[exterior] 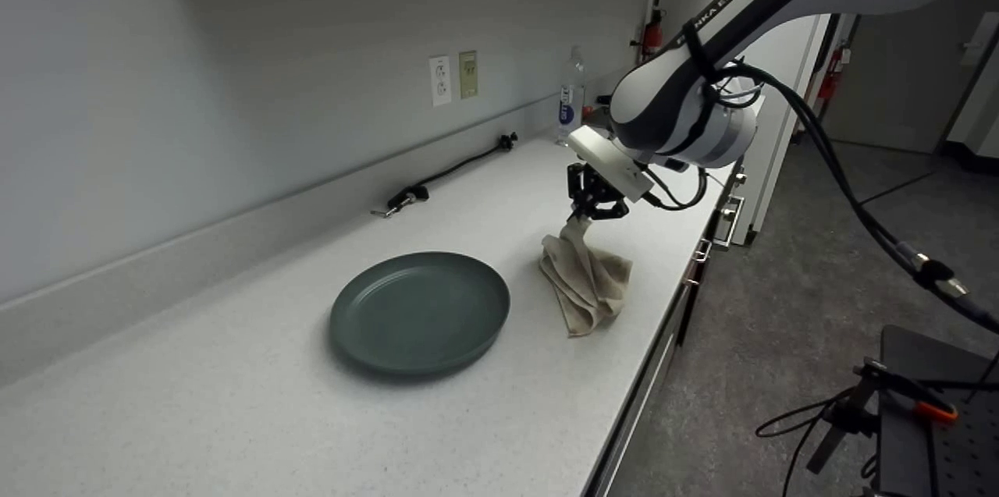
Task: Unfold the towel
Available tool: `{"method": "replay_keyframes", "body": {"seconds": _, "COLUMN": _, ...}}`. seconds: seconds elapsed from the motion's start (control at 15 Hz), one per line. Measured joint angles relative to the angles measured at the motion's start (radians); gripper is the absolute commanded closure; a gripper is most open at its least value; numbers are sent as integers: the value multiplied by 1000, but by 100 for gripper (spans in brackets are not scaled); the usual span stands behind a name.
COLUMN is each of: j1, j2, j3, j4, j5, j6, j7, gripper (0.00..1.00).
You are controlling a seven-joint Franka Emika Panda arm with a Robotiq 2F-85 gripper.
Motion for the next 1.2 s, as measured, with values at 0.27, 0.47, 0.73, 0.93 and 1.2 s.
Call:
{"method": "replay_keyframes", "body": {"seconds": 0.27, "j1": 27, "j2": -77, "j3": 0, "j4": -53, "j5": -25, "j6": 194, "j7": -13, "gripper": 100}}
{"method": "replay_keyframes", "body": {"seconds": 0.47, "j1": 54, "j2": -141, "j3": -12, "j4": -100, "j5": -30, "j6": 343, "j7": -28, "gripper": 100}}
{"method": "replay_keyframes", "body": {"seconds": 0.73, "j1": 84, "j2": -199, "j3": -32, "j4": -145, "j5": -28, "j6": 512, "j7": -52, "gripper": 100}}
{"method": "replay_keyframes", "body": {"seconds": 0.93, "j1": 90, "j2": -214, "j3": -32, "j4": -157, "j5": -25, "j6": 600, "j7": -63, "gripper": 100}}
{"method": "replay_keyframes", "body": {"seconds": 1.2, "j1": 83, "j2": -216, "j3": -18, "j4": -165, "j5": -23, "j6": 704, "j7": -79, "gripper": 100}}
